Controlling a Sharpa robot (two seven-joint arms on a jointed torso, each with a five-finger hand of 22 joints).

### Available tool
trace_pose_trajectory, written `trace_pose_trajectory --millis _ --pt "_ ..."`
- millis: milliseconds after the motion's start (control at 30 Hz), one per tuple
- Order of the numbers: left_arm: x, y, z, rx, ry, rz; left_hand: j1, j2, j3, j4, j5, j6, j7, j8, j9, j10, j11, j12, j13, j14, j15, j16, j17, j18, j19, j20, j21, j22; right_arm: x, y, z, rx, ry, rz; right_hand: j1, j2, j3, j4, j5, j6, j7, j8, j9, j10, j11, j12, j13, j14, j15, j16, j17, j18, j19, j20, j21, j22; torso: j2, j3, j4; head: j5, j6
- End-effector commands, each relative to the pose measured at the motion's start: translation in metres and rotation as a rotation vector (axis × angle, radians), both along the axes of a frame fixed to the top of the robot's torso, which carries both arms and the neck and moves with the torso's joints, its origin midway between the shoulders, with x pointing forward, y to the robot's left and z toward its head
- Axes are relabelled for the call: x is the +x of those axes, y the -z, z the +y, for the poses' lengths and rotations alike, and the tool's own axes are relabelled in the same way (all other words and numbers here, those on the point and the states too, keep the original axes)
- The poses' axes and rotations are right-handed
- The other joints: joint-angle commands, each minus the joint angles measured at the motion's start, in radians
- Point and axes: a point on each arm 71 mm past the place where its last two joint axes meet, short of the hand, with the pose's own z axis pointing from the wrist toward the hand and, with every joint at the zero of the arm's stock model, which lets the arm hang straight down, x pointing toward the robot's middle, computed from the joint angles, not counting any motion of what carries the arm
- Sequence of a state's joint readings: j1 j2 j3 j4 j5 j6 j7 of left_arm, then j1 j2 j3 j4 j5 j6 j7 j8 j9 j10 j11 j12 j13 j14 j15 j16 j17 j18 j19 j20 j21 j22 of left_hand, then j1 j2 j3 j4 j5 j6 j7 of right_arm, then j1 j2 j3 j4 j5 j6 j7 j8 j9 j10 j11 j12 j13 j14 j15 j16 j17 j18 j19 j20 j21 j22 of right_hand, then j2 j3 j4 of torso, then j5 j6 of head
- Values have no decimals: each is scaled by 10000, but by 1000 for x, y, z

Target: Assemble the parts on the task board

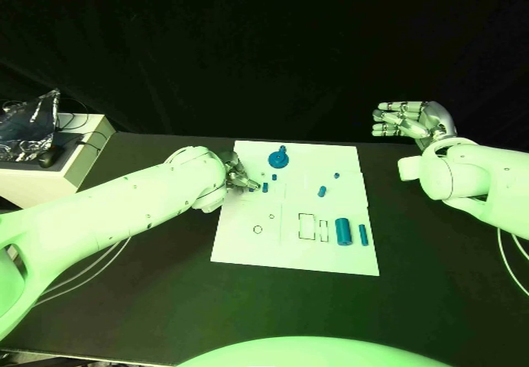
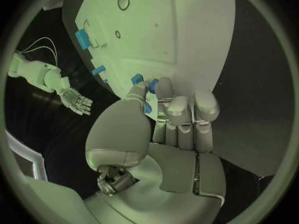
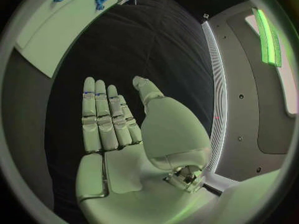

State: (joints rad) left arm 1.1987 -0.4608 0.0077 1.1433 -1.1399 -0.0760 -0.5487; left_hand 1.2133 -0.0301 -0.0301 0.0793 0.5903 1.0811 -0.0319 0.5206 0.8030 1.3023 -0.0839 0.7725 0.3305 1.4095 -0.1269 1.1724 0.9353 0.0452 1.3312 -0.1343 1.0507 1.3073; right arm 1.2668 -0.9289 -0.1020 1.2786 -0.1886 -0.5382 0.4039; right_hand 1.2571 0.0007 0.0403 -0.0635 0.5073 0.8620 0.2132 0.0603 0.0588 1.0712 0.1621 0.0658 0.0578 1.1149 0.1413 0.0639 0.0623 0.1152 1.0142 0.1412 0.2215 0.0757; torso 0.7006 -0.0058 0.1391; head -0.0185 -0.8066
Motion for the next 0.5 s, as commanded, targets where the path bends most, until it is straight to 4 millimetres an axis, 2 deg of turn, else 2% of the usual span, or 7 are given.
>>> trace_pose_trajectory --millis 33,67,167,300,333,500 --pt "-1 2 -3 -192 -74 66 -63 -47 -496 234 19 -124 38 -1 -56 -133 52 74 -7 -37 82 -67 -74 -32 -83 18 -96 841 0 -1 2 1 -175 -88 53 47 -79 -6 35 -80 -8 -48 -11 -36 -3 -59 0 -88 -7 -32 -13 -34 -93 -8 37 -17 9 1 -5 -4 14" --pt "-1 2 -3 -196 -88 54 -4 57 -890 391 56 -143 29 58 -32 -138 39 126 1 -36 71 -85 -113 -21 -94 50 -127 834 0 -1 2 1 -177 -87 53 47 -79 -6 35 -80 -8 -48 -11 -36 -3 -59 0 -88 -7 -32 -13 -34 -93 -8 37 -17 10 0 -4 -4 18" --pt "-1 2 -2 -196 -123 27 240 197 -1408 569 30 -187 61 93 -64 -192 67 146 -39 -45 82 -83 -149 -8 -105 52 -174 831 0 -1 2 3 -183 -84 53 47 -79 -6 35 -80 -8 -48 -11 -36 -3 -59 0 -88 -7 -32 -13 -34 -93 -8 37 -17 10 0 -2 -4 12" --pt "-1 1 -2 -187 -150 -19 240 197 -1408 569 30 -187 61 93 -64 -192 67 146 -39 -45 82 -83 -149 -8 -105 52 -174 831 0 0 3 4 -186 -83 66 57 -97 -10 41 -117 1 -50 -12 -45 3 -59 0 -95 -3 -31 -12 -30 -100 -4 43 -15 0 -6 5 -12 -7" --pt "-1 1 -1 -183 -152 -32 406 290 -1670 655 37 -199 59 125 -101 -195 71 174 -83 -48 85 -71 -157 -5 -97 53 -201 836 0 0 3 4 -187 -82 66 57 -97 -10 41 -117 1 -50 -12 -45 3 -59 0 -95 -3 -31 -12 -30 -100 -4 43 -15 0 -7 8 -13 -4" --pt "-1 1 -1 -165 -146 -59 433 287 -1670 640 38 -193 54 134 -98 -185 67 182 -84 -48 83 -67 -155 -6 -91 52 -189 842 0 0 3 7 -197 -81 66 57 -97 -10 41 -117 1 -50 -12 -45 3 -59 0 -95 -3 -31 -12 -30 -100 -4 43 -15 -6 -8 -2 -7 -5"
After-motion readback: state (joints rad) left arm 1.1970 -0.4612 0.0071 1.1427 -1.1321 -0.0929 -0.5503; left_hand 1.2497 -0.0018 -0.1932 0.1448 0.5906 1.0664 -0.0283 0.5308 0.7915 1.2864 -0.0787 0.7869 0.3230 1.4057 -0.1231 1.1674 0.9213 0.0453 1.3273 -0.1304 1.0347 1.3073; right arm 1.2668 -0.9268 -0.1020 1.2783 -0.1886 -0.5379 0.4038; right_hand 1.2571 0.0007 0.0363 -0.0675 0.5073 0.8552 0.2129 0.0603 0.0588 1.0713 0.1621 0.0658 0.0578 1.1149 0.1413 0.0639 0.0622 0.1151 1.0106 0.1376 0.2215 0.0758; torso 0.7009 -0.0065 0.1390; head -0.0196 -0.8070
